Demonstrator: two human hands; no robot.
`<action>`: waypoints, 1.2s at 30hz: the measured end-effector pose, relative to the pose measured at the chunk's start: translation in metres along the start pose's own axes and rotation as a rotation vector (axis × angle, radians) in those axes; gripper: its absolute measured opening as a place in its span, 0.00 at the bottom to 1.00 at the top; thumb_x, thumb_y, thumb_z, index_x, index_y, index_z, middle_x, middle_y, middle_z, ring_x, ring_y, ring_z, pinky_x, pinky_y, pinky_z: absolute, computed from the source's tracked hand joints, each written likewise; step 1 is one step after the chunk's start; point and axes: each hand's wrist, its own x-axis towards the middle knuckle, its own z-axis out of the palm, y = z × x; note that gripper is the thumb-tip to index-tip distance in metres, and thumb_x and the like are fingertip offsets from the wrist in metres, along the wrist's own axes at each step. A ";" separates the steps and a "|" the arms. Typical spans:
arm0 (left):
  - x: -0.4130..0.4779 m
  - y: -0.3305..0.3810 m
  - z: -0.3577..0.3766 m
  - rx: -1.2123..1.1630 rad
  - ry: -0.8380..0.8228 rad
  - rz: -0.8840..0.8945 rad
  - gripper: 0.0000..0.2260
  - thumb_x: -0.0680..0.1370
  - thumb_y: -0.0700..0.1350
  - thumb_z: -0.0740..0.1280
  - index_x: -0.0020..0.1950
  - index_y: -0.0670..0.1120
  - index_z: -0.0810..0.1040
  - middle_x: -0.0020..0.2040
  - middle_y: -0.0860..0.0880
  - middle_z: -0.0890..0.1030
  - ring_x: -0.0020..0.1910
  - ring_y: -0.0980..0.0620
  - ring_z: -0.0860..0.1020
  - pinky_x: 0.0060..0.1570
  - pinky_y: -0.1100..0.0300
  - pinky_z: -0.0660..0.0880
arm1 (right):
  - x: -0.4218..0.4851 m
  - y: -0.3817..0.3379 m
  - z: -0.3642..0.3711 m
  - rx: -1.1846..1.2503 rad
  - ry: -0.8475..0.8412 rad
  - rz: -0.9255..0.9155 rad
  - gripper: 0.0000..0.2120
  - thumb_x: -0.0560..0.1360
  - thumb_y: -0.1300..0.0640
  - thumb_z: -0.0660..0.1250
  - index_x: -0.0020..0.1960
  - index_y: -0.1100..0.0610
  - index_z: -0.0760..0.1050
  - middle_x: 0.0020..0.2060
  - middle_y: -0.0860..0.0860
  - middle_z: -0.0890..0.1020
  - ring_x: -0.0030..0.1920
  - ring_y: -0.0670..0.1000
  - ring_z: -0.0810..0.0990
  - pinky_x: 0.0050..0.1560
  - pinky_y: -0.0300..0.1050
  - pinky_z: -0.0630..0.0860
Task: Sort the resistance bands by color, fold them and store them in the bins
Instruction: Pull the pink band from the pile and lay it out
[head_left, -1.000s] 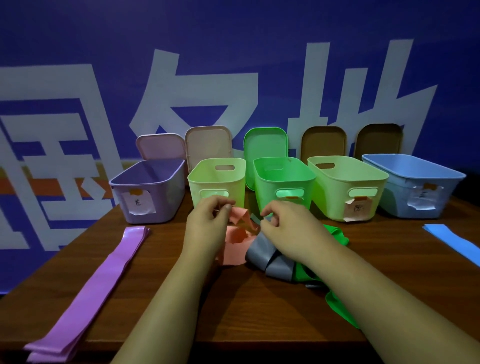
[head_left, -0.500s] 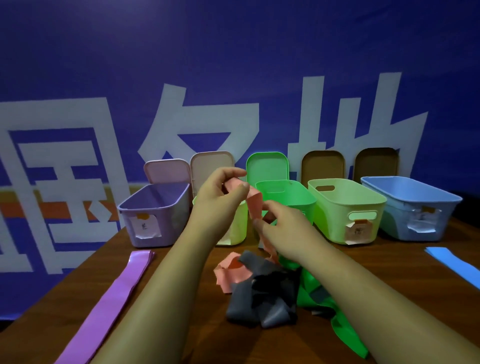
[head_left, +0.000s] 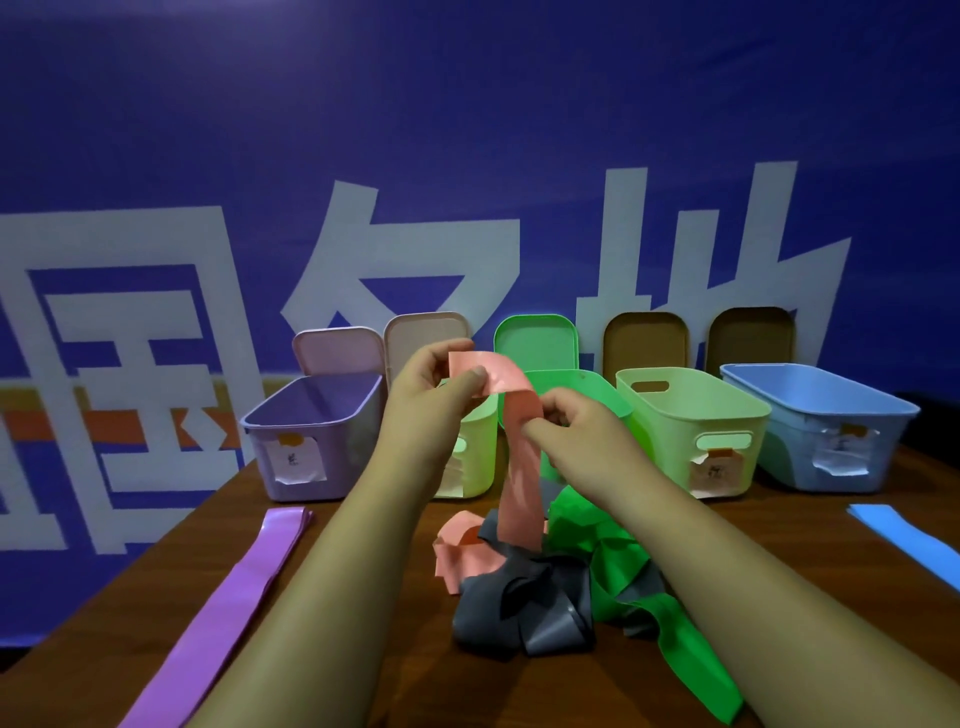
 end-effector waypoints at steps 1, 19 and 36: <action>0.000 -0.001 -0.001 -0.033 -0.005 -0.028 0.14 0.81 0.34 0.70 0.65 0.46 0.82 0.57 0.41 0.84 0.59 0.39 0.85 0.62 0.41 0.82 | 0.001 0.000 -0.001 0.056 -0.029 0.017 0.04 0.78 0.53 0.71 0.46 0.52 0.81 0.30 0.43 0.79 0.33 0.48 0.75 0.40 0.48 0.74; 0.003 0.010 0.006 -0.067 -0.072 -0.087 0.12 0.82 0.33 0.65 0.62 0.44 0.79 0.53 0.44 0.81 0.47 0.47 0.84 0.41 0.54 0.83 | -0.006 -0.002 -0.025 0.410 -0.146 0.086 0.07 0.73 0.47 0.71 0.40 0.50 0.79 0.36 0.51 0.78 0.41 0.53 0.75 0.48 0.53 0.70; 0.001 0.014 0.024 0.263 -0.423 -0.159 0.13 0.79 0.55 0.73 0.62 0.55 0.86 0.53 0.53 0.84 0.42 0.57 0.81 0.31 0.67 0.74 | -0.013 0.002 -0.104 0.652 0.107 0.229 0.08 0.81 0.57 0.65 0.44 0.58 0.73 0.29 0.52 0.71 0.26 0.49 0.67 0.24 0.41 0.62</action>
